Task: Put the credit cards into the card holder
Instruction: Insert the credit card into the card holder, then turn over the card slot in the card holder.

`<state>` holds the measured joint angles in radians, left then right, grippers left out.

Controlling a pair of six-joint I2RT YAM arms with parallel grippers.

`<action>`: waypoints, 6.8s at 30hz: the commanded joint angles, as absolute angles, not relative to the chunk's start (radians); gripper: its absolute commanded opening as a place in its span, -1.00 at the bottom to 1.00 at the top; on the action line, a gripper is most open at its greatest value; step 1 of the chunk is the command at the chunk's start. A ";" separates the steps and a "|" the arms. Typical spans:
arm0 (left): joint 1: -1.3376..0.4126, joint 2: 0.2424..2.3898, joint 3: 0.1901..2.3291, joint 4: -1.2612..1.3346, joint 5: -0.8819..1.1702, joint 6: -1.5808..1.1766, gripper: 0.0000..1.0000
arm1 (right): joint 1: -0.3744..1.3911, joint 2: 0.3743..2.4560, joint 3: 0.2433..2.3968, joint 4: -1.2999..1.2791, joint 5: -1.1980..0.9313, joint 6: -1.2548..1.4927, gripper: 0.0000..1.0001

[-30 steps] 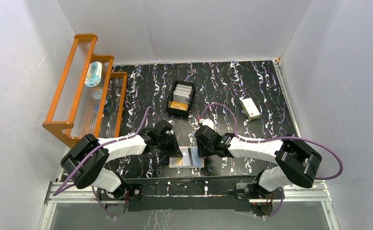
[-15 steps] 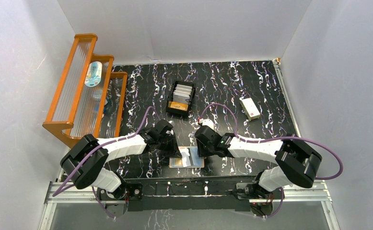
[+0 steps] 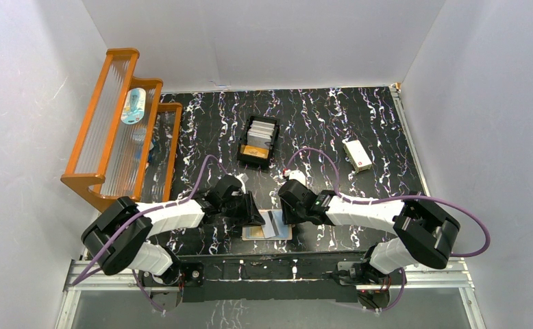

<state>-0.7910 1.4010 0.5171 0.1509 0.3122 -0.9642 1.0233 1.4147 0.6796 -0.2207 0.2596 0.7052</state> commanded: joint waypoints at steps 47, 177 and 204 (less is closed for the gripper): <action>-0.793 1.422 0.453 0.296 0.316 -1.013 -1.00 | 1.027 1.440 0.687 -0.212 0.261 0.699 -0.17; -0.747 1.349 0.538 -0.183 0.124 -0.987 -0.58 | 1.109 1.291 0.617 -0.218 0.218 1.082 0.49; -0.747 1.226 0.552 -0.087 0.224 -1.015 -0.45 | 1.109 1.341 0.609 -0.228 0.300 1.041 0.27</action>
